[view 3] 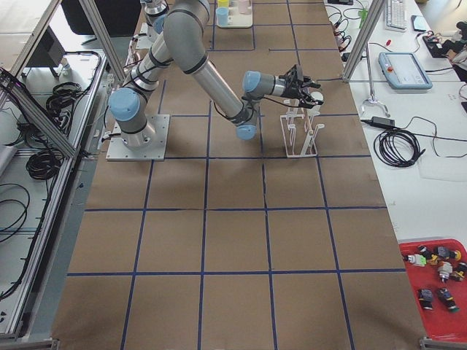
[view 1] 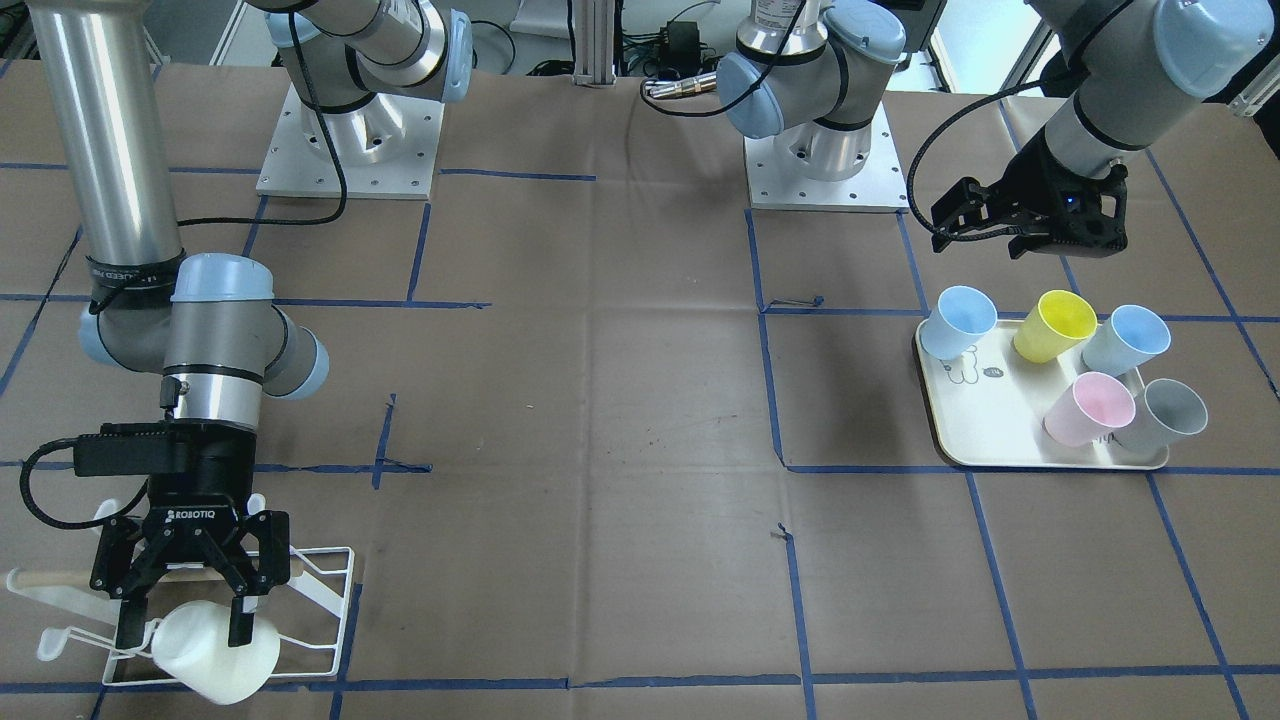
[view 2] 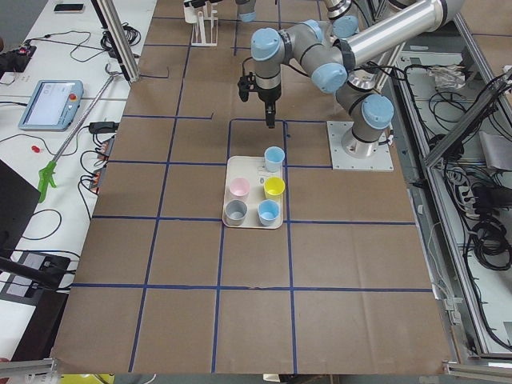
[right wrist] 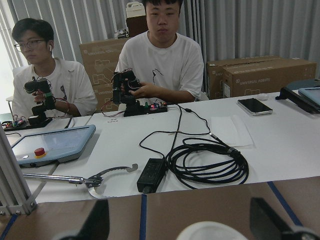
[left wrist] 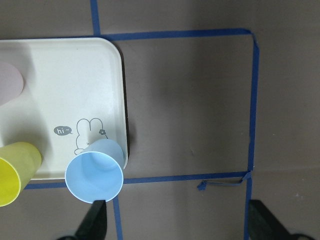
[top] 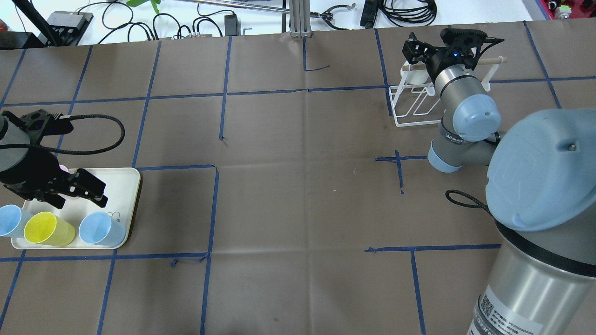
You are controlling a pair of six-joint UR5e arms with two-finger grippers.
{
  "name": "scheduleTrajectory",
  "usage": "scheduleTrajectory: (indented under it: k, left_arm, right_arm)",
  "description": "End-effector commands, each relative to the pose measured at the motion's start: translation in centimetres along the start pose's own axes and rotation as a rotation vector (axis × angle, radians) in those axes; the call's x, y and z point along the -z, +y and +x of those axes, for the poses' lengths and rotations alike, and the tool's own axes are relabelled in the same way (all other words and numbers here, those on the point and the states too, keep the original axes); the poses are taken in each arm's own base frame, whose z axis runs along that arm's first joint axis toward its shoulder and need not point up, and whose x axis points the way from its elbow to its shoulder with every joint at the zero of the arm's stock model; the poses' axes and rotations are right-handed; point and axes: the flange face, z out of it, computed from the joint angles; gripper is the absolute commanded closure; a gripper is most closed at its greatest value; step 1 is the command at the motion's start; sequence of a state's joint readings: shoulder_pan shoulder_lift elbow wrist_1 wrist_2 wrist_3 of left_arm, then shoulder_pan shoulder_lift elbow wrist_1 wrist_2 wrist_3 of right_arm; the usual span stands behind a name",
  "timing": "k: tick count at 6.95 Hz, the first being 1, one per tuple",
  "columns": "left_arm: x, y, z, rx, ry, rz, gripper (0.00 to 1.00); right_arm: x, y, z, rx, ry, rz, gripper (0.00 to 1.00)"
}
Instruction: Transfer IKEA cup to right arm and place on rack
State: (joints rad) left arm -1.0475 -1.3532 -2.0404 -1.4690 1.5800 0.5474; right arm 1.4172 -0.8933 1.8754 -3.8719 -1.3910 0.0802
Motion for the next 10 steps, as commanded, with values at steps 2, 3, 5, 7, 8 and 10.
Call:
scheduleTrajectory:
  k: [2, 3, 5, 7, 8, 10]
  left_arm:
    - [-1.6, 2.5, -1.8, 0.006, 0.02, -0.006, 0.03]
    - [-2.5, 2.2, -2.1, 0.007, 0.023, -0.01, 0.03]
    - [-6.9, 2.1, -2.1, 0.009, -0.019, 0.05, 0.03]
    - [-9.5, 2.4, -1.8, 0.009, -0.04, 0.083, 0.03]
    - [-10.7, 1.9, -2.1, 0.008, -0.048, 0.096, 0.04]
    - [-11.7, 1.0, -2.4, 0.005, -0.047, 0.099, 0.04]
  right_arm:
    - [-0.3, -0.6, 0.0, -0.009, 0.001, -0.043, 0.0]
    - [-0.1, -1.5, 0.1, -0.005, 0.007, -0.027, 0.0]
    - [1.4, -4.3, -0.5, 0.002, -0.009, 0.019, 0.0]
    - [3.6, -8.1, -1.5, 0.002, -0.029, 0.087, 0.0]
    - [4.5, -9.7, -1.8, 0.008, -0.032, 0.115, 0.0]
    - [5.8, -11.1, -5.0, 0.024, -0.189, 0.134, 0.0]
